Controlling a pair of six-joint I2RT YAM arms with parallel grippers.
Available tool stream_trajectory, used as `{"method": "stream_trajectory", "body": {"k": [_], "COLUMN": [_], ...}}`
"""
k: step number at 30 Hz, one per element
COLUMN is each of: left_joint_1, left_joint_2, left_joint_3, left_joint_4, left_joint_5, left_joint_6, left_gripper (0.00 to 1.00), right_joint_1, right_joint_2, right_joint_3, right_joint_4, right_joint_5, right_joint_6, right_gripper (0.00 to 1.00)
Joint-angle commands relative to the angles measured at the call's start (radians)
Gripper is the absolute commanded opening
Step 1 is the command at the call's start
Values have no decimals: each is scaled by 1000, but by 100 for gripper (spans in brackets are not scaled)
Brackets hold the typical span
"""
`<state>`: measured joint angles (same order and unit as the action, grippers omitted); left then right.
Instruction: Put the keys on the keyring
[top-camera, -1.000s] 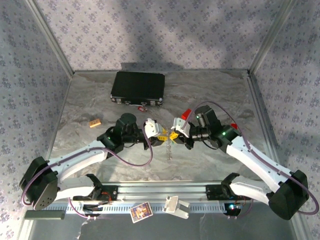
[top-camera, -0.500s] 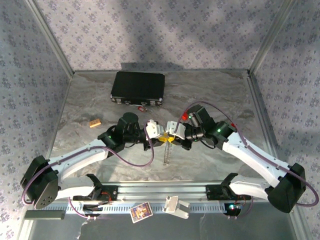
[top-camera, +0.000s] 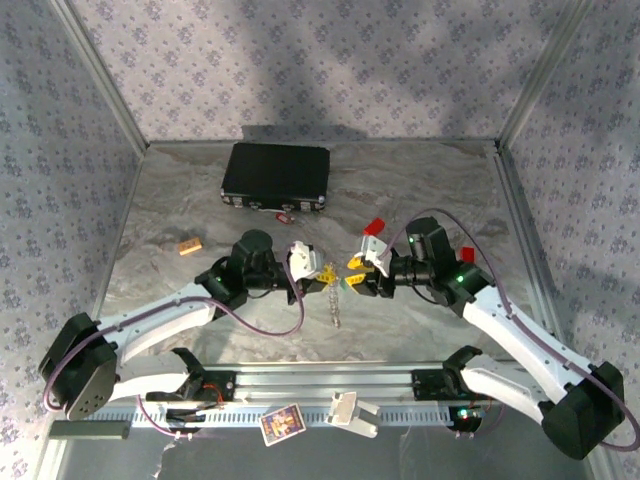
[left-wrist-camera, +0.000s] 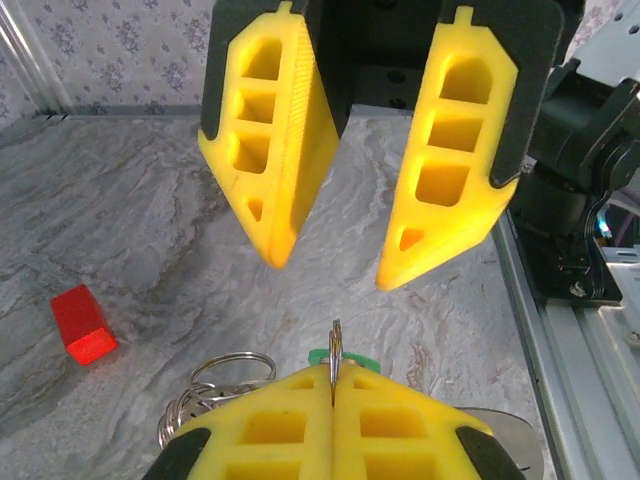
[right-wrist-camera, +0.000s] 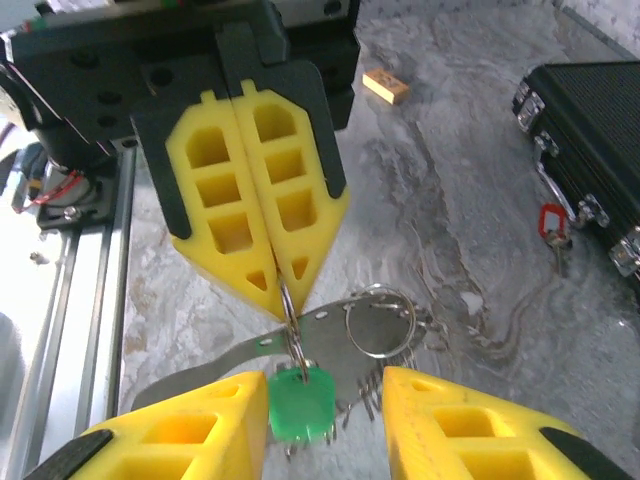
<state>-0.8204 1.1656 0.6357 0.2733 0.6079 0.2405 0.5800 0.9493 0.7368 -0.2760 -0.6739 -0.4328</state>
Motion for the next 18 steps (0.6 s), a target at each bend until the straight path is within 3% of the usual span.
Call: {"method": "stream_trajectory", "body": {"k": [1, 9, 18], "left_joint_1": [-5, -4, -5], "left_joint_2": [-16, -2, 3], "left_joint_3": [-14, -11, -25], "left_joint_4": [154, 180, 221], "left_joint_5": [58, 79, 79], "left_joint_6": [-67, -73, -93], "left_gripper": [0, 0, 0], "right_joint_1": [-6, -16, -23], "right_joint_2": [-8, 14, 33], "right_joint_3": [-38, -60, -67], "right_joint_4": [142, 183, 206], "right_joint_5": [-89, -126, -154], "right_joint_6": [110, 129, 132], "right_gripper": [36, 33, 17]}}
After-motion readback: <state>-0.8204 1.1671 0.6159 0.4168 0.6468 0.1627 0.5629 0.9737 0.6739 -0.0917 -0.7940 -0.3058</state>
